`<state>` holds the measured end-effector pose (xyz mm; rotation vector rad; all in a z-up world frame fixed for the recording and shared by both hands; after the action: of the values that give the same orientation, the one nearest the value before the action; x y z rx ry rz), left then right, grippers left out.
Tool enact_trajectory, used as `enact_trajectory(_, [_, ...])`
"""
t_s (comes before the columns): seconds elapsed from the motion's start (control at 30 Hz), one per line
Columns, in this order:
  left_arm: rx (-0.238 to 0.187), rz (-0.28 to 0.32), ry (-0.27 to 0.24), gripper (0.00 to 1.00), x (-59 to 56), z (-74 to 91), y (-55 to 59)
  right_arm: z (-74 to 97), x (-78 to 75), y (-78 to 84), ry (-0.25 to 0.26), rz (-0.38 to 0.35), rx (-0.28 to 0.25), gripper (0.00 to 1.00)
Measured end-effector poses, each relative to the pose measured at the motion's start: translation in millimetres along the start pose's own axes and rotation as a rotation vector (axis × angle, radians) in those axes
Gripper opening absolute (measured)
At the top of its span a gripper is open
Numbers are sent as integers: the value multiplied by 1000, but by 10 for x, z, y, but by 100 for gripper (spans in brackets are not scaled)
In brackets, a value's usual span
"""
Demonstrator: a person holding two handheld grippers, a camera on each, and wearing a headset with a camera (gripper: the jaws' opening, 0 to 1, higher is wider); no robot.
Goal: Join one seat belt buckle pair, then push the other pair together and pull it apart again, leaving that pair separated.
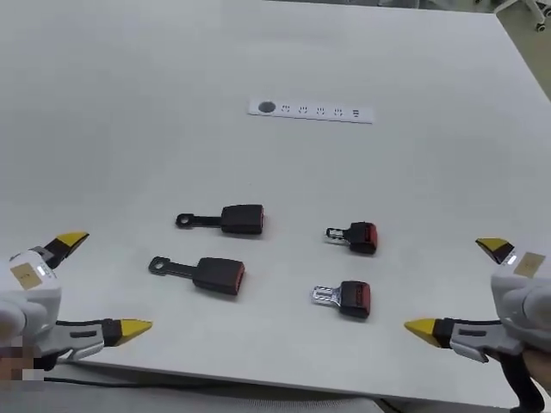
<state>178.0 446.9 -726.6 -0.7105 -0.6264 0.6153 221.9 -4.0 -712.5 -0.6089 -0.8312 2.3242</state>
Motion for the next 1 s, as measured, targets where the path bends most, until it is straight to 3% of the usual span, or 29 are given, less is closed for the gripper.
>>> enact_trajectory(0.27, [42,-53,36,93,23,20,26,9,15,-53,-12,30,10,93])
enact_trajectory(0.4, [52,-82,69,91,50,15,20,-3,51,-33,-24,85,36,92])
enact_trajectory(0.47, [73,-99,95,77,65,13,5,-23,78,-24,-39,91,48,92])
enact_trajectory(0.5, [34,-133,104,77,69,-11,-44,-37,98,-22,-57,99,54,92])
enact_trajectory(0.6, [62,-134,128,80,76,-66,-53,-56,111,-37,-72,133,49,91])
enact_trajectory(0.73, [78,-163,171,75,76,-169,-140,-85,119,-61,-91,173,46,88])
enact_trajectory(0.77, [94,-167,196,64,60,-179,-157,-94,119,-66,-99,176,50,86])
enact_trajectory(0.8, [89,-254,150,58,133,-212,-221,-106,121,-68,-113,163,58,85])
enact_trajectory(0.83, [50,-256,162,54,116,-238,-282,-119,122,-76,-119,164,59,84])
enact_trajectory(0.87, [48,-209,192,54,98,-270,-317,-139,147,-72,-149,171,70,83])
enact_trajectory(0.93, [53,-233,203,59,100,-337,-359,-169,153,-84,-151,190,79,82])
enact_trajectory(0.97, [54,-244,226,57,82,-360,-370,-190,197,-90,-200,205,91,80])
enact_trajectory(1.0, [54,-252,230,56,77,-392,-389,-201,216,-89,-217,201,100,79])
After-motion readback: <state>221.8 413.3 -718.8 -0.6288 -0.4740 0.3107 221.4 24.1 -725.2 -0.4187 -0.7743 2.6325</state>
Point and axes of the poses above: the centre of the closed fingertips' face, and the gripper's own axes: z roughly backward along the fingers, x roughly to its left, y roughly out of its underside, the point moved 6 cm from there along z, roughly backward along the fingers, and after that the axes turned 4 degrees about -z, right-handed, at the moved point
